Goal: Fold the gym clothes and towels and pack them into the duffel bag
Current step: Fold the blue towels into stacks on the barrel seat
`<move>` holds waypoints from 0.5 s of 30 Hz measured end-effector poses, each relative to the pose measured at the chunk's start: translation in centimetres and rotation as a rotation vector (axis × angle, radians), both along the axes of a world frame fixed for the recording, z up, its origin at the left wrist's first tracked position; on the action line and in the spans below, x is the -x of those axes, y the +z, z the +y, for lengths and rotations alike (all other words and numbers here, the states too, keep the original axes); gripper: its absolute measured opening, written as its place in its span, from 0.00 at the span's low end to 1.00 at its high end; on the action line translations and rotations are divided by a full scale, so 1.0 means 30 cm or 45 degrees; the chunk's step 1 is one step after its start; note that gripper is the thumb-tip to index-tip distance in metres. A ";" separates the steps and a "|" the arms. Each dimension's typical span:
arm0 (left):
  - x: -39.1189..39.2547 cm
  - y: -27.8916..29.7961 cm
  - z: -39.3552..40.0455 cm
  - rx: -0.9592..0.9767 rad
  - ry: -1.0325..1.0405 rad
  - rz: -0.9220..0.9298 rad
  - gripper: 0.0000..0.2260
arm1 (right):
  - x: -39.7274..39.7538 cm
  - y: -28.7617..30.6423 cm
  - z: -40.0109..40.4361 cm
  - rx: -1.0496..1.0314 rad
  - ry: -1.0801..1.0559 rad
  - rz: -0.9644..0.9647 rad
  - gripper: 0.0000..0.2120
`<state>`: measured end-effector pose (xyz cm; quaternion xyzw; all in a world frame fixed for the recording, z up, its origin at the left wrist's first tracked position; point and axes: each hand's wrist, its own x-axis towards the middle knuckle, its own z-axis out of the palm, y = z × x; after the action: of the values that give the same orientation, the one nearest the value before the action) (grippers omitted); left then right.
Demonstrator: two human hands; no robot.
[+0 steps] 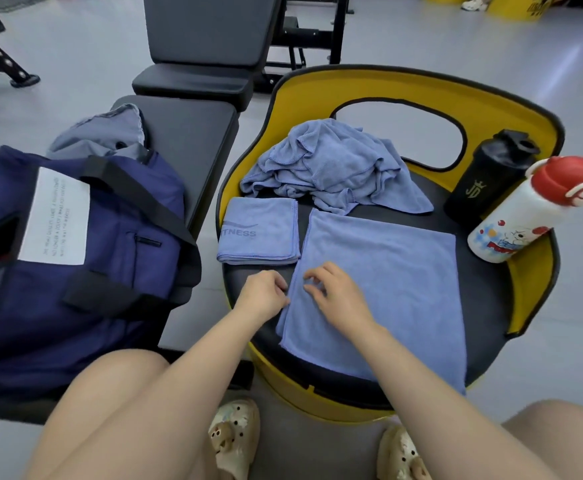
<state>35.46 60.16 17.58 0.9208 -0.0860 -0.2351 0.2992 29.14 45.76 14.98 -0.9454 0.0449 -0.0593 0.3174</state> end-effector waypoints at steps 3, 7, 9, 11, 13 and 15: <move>0.049 -0.004 0.027 -0.031 0.073 0.039 0.05 | 0.064 0.004 0.047 -0.007 -0.012 0.039 0.08; 0.100 -0.010 0.070 -0.024 0.072 0.120 0.05 | 0.150 -0.016 0.080 0.076 0.124 0.043 0.17; 0.126 -0.012 0.082 0.009 0.078 0.140 0.04 | 0.180 -0.018 0.081 0.152 0.199 0.055 0.24; 0.141 -0.010 0.091 0.075 0.114 0.160 0.07 | 0.198 -0.013 0.080 0.261 0.251 0.073 0.22; 0.147 -0.002 0.100 0.195 0.201 0.218 0.09 | 0.209 0.001 0.085 0.311 0.260 0.056 0.20; 0.157 0.005 0.109 0.303 0.273 0.282 0.09 | 0.222 0.018 0.095 0.315 0.251 0.066 0.22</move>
<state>30.75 63.42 17.75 0.8513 0.0187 -0.2899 0.4369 22.49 48.60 15.51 -0.9782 -0.0477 -0.0086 0.2017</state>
